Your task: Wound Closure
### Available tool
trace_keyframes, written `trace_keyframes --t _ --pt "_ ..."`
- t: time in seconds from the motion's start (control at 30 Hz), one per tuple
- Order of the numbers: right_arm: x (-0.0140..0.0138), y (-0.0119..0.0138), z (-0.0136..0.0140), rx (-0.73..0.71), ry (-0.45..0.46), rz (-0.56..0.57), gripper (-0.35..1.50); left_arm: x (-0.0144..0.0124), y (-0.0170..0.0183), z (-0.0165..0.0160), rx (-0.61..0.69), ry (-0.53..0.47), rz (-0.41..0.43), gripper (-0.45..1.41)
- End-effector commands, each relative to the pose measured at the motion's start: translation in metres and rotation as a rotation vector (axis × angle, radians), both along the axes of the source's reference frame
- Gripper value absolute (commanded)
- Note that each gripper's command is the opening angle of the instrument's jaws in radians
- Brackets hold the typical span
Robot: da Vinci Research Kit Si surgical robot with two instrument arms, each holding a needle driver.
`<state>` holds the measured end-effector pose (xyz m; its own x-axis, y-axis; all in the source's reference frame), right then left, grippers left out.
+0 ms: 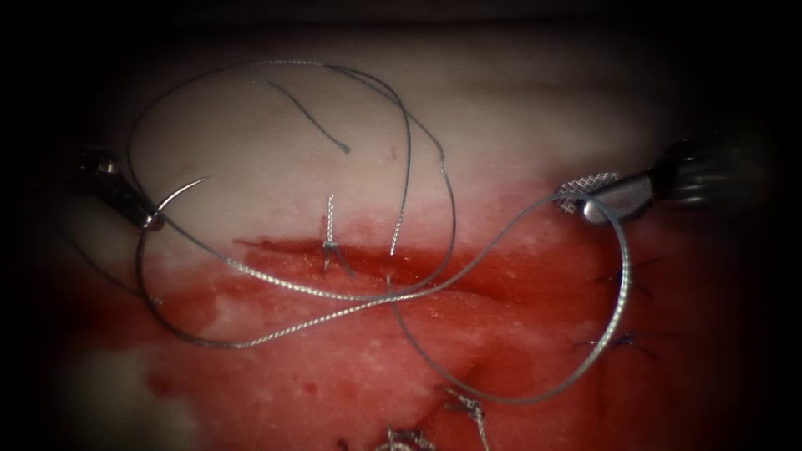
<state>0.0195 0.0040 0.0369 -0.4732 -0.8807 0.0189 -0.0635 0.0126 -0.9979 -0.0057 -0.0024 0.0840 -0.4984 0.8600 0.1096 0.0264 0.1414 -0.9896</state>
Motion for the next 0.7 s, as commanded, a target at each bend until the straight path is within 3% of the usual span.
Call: trace_keyframes --t 0.03,0.1,0.23,0.33,0.43,0.47,0.57,0.7 --pt "0.0006 -0.0001 -0.0013 0.047 -0.003 -0.038 1.21 0.0007 0.0011 -0.0011 -0.004 0.044 0.027 -0.45" --pt "0.0 -0.001 -0.0017 0.135 -0.019 -0.113 1.18 0.0026 0.0004 -0.0012 -0.018 0.13 0.096 -0.45" --pt "-0.0012 0.0003 -0.0021 0.168 -0.082 -0.138 1.1 0.0042 0.0013 -0.0013 -0.006 0.139 0.085 -0.45" --pt "-0.0016 0.002 -0.002 0.17 -0.107 -0.076 1.05 0.0053 0.0022 -0.0013 0.017 0.116 0.047 -0.45" --pt "-0.0009 0.004 -0.0019 0.003 -0.087 0.063 1.06 0.0057 0.0025 -0.0012 0.011 0.137 0.024 -0.45" --pt "0.0003 0.0052 -0.0017 -0.049 -0.071 0.085 1.11 0.005 0.0026 -0.0009 0.004 0.159 0.007 -0.45" --pt "0.0027 0.0054 -0.0017 -0.17 0.011 0.07 1.28 0.0025 0.0031 -0.0007 -0.016 0.134 -0.031 -0.45" --pt "0.0058 0.0045 -0.0025 -0.209 0.02 0.087 1.27 -0.0023 0.0033 -0.0005 0.024 0.053 -0.094 -0.45"
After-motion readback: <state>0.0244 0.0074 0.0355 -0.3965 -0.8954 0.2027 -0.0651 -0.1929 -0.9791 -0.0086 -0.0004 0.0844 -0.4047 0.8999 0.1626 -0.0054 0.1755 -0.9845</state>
